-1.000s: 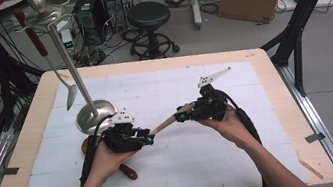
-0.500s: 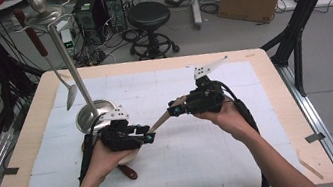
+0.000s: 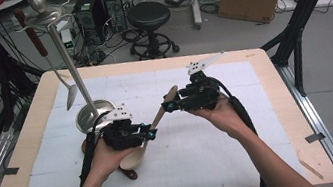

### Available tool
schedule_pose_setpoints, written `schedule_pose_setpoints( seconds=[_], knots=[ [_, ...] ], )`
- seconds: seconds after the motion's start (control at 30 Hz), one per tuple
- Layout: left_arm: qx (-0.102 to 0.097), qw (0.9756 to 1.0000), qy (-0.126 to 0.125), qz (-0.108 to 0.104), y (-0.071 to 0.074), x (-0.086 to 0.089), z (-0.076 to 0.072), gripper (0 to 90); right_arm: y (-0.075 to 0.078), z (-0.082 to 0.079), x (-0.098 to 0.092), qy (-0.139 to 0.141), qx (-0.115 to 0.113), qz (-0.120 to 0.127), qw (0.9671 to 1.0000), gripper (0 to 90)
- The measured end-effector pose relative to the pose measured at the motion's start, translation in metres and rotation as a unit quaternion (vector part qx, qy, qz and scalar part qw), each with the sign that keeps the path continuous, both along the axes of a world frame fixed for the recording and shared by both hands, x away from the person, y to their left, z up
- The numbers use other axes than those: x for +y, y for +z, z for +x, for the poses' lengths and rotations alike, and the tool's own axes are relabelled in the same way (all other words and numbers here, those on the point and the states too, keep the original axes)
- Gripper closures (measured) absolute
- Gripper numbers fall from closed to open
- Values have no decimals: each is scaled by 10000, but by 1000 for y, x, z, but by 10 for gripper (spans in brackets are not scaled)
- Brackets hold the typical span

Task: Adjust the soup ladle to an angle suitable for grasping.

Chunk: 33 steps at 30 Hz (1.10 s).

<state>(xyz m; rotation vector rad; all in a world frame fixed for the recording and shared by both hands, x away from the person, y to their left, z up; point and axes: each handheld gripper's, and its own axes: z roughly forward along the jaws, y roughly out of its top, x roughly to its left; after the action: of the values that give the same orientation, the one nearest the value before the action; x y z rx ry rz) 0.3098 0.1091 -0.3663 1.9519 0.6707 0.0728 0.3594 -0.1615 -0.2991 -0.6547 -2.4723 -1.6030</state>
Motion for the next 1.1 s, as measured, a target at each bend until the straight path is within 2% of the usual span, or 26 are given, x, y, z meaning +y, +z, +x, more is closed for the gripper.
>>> schedule_pose_setpoints(
  seconds=[0.1, 0.3, 0.37, 0.4, 0.53, 0.7, 0.83, 0.97, 1.1],
  knots=[
    [31, 9999, 15, -101, 1, -2, 0, 775, -4, -2, 2, -183, -16, -74, 9998, 573],
    [-58, 9999, 112, -10, 1, -10, -2, 776, -7, -5, 9, -400, -91, -247, 9989, 600],
    [-70, 9999, 133, -10, 1, -11, -3, 774, -6, -6, 11, -508, -94, -279, 9983, 624],
    [-37, 9999, 123, -84, 1, -10, -3, 772, -5, -5, 11, -519, -114, -263, 9982, 634],
    [-20, 9999, -10, -161, 2, -6, -2, 679, -4, -3, 10, -400, -58, -94, 9991, 646],
    [20, 9998, -81, -189, 2, -6, -1, 627, -3, -3, 9, -441, -49, -20, 9990, 648],
    [60, 9996, -149, -226, 1, -7, -1, 593, -2, -4, 8, -391, -57, 49, 9992, 688],
    [104, 9992, -203, -342, 2, -5, 0, 584, 0, -4, 9, -144, 82, 263, 9995, 719],
    [174, 9988, -232, -407, 2, -4, 1, 580, 4, -4, 14, 97, 23, 485, 9988, 733]
  ],
)
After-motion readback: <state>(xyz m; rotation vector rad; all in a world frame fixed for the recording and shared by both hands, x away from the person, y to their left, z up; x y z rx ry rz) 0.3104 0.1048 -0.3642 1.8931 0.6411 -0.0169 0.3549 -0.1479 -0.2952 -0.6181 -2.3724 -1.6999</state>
